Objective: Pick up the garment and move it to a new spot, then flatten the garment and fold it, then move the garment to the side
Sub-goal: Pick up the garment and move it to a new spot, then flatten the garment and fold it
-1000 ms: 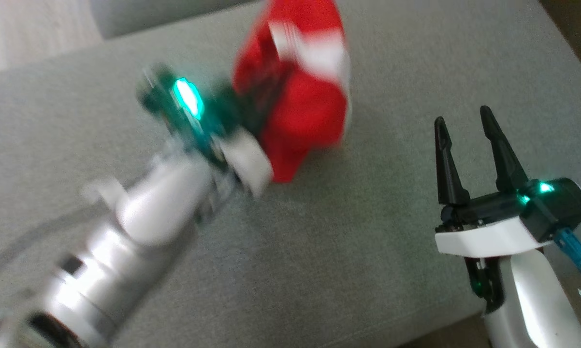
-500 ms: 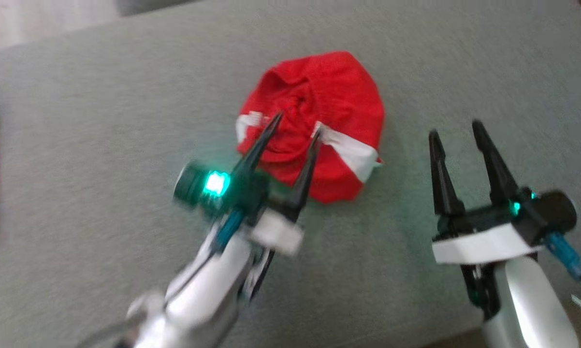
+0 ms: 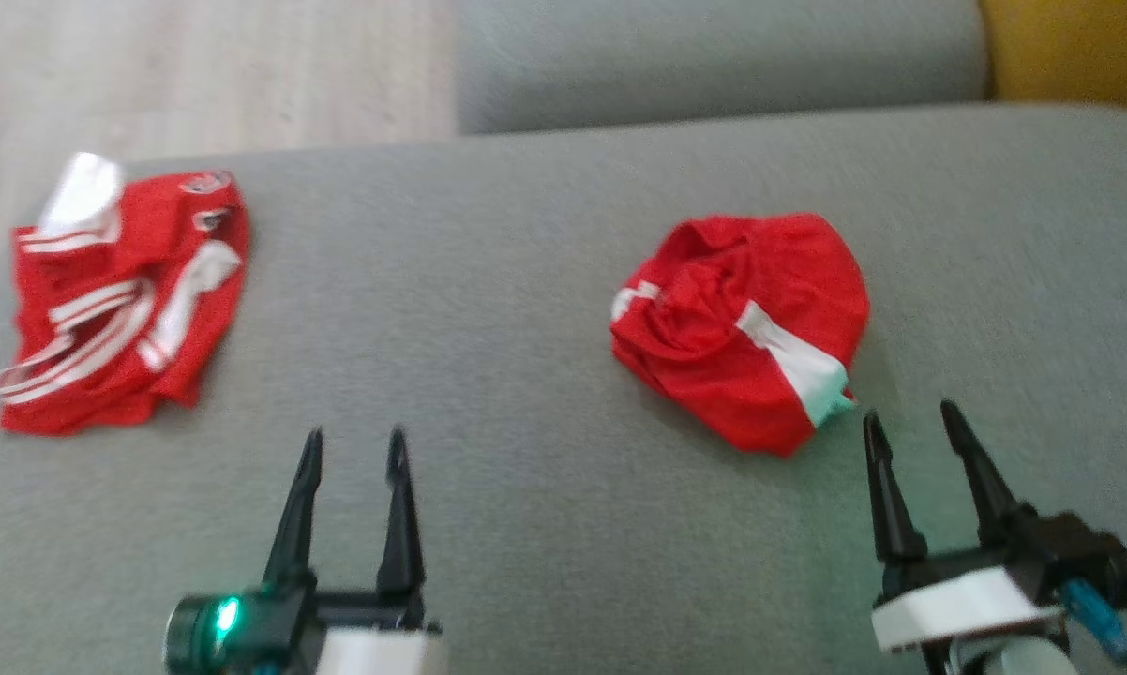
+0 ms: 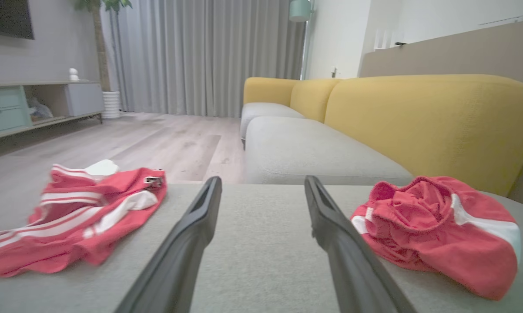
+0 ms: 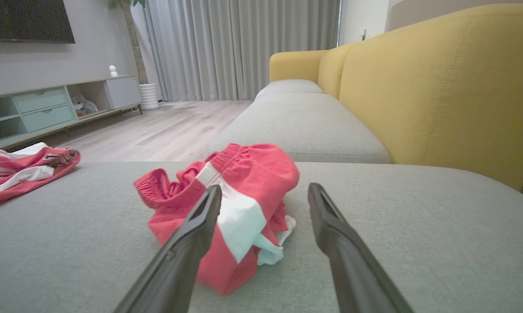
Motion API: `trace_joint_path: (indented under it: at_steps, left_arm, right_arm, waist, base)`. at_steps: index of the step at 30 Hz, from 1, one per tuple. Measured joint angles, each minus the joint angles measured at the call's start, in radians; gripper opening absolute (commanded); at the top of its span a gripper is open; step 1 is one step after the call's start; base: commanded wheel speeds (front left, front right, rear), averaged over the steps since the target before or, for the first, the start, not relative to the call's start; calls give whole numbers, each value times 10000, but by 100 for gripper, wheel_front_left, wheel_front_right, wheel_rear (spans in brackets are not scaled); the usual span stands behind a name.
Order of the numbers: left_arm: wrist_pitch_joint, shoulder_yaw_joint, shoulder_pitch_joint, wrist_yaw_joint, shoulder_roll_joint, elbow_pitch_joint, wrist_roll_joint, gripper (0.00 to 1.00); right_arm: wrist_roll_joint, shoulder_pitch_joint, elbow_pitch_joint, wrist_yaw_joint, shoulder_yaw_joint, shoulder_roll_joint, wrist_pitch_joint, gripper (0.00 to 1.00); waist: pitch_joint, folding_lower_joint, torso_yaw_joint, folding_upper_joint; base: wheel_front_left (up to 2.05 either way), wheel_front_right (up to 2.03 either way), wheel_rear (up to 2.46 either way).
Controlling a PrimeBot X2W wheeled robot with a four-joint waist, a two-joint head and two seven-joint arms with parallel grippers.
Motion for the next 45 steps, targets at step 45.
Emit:
trace_joint_path:
  at_steps: [45]
  left_arm:
    - [0,201,1792,-844,-240,215,1335,100]
  right_arm:
    - [253,1068,-311,0,823,31,0,100]
  waist:
    - [-932,4,44,0]
  base:
    - [0,0,0]
